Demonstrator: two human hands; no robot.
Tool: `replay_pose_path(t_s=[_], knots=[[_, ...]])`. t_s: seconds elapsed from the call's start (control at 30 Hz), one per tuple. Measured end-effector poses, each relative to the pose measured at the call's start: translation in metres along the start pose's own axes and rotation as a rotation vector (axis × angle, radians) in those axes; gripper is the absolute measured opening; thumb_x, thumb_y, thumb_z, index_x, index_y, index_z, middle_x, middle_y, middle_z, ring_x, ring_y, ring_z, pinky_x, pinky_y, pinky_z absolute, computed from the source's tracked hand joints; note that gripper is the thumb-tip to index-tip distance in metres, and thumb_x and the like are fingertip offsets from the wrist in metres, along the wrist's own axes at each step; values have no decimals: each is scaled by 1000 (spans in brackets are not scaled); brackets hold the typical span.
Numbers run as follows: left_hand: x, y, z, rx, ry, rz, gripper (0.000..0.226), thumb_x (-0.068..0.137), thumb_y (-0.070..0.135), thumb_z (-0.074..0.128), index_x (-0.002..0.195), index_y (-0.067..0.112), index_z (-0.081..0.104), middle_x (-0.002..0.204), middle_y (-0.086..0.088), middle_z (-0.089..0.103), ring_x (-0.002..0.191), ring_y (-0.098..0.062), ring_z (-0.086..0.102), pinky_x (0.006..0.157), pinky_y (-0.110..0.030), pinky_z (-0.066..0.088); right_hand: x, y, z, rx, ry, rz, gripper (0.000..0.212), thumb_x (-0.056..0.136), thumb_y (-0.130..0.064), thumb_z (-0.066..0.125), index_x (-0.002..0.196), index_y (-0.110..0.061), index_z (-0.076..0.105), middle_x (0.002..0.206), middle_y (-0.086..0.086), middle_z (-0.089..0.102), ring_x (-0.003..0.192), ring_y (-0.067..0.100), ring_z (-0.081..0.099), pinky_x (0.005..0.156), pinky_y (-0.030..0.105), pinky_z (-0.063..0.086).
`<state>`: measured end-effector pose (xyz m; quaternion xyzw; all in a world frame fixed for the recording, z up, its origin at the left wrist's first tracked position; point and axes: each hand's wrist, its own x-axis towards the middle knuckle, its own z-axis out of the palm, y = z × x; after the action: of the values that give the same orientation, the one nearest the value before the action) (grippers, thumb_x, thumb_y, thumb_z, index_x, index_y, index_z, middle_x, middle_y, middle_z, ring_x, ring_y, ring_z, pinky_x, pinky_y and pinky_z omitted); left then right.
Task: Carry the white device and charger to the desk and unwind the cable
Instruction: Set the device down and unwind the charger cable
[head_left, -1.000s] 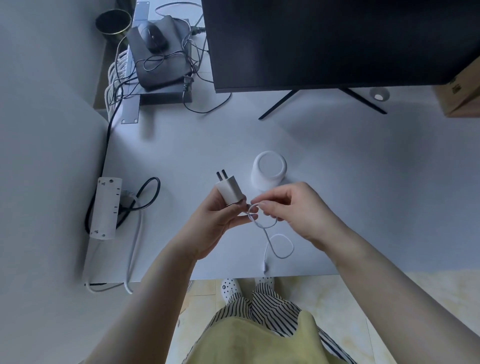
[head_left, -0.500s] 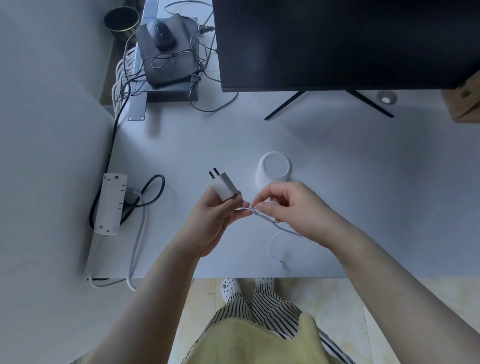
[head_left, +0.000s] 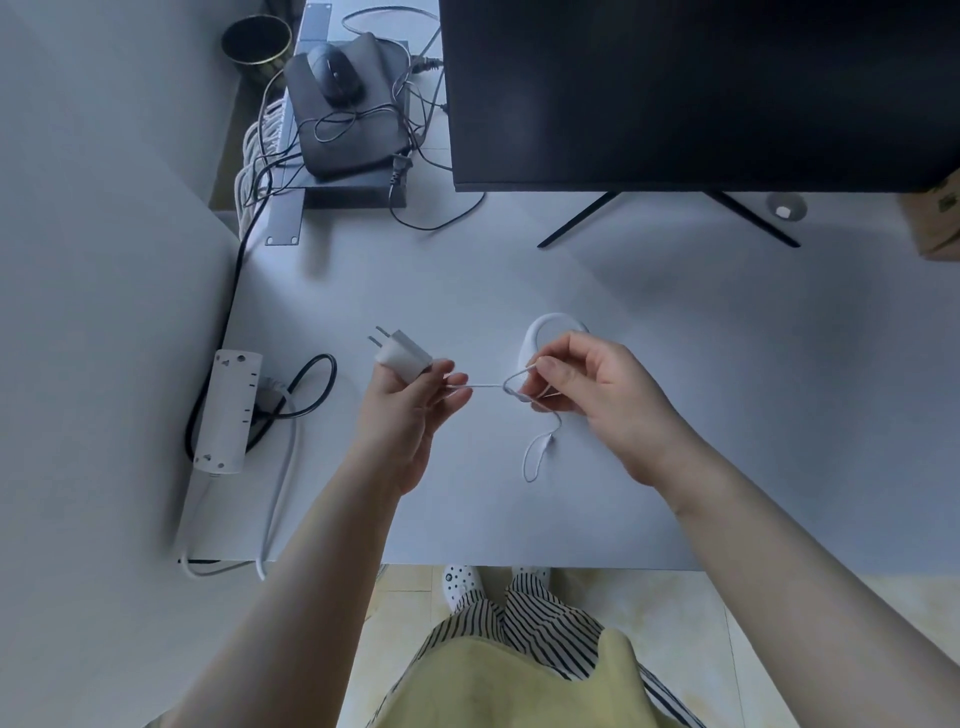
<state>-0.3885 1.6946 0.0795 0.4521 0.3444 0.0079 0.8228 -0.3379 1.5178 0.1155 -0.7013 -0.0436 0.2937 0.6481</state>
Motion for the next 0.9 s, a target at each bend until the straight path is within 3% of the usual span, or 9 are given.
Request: replay_pose_path(t_s=[0.13,0.23,0.3,0.37,0.43,0.57,0.7,0.9], knots=[[-9,0,10,4,-135,-40,5,91,-2,55,93,2,53,79,-7,63,60,-7,65,59,-16,53,10,0,3,-76,43,-27,15,96,-9,51,85,-5,59,72,-1,67,68,14,67,66,22,52],[-8,0,14,114,-183,-27,25,78,8,73,94,9,54,78,0,61,61,-3,61,60,-16,50,18,-1,6,-140,50,-41,17,95,-10,53,78,-11,59,69,-5,65,66,11,64,64,20,51],[-8,3,19,233,-224,-1,19,70,14,78,75,20,60,65,7,57,58,-4,52,58,-17,44,24,-1,8,-170,74,-39,17,93,-10,56,77,-12,60,68,-4,64,63,9,60,63,19,49],[-7,6,23,282,-281,11,28,71,14,80,55,25,60,57,9,53,59,-10,35,57,-23,31,29,-1,11,-237,117,-45,15,90,-12,59,75,-13,61,66,-3,63,61,9,55,60,19,46],[-7,7,28,300,-293,-8,34,75,12,77,49,25,60,56,8,54,61,-12,29,57,-27,23,32,-1,15,-273,155,-55,18,88,-14,63,71,-17,60,62,-4,58,53,2,50,56,15,42],[-4,9,29,284,-271,-57,37,78,10,74,47,24,60,59,3,32,54,-9,29,52,-23,22,34,-2,17,-230,163,-29,14,87,-16,64,74,-15,61,66,1,62,50,-1,50,54,16,41],[3,10,23,230,-210,-62,33,85,5,67,66,23,46,49,13,43,46,0,42,49,-18,29,31,-8,5,-186,76,68,8,86,-16,67,79,-14,64,66,-3,61,60,5,56,61,19,44],[5,15,15,148,-365,-137,22,81,13,65,77,20,45,70,3,55,53,-5,35,48,-14,28,26,-11,-11,-12,-21,143,10,85,-8,65,80,-17,66,74,0,56,60,6,48,65,22,40]])
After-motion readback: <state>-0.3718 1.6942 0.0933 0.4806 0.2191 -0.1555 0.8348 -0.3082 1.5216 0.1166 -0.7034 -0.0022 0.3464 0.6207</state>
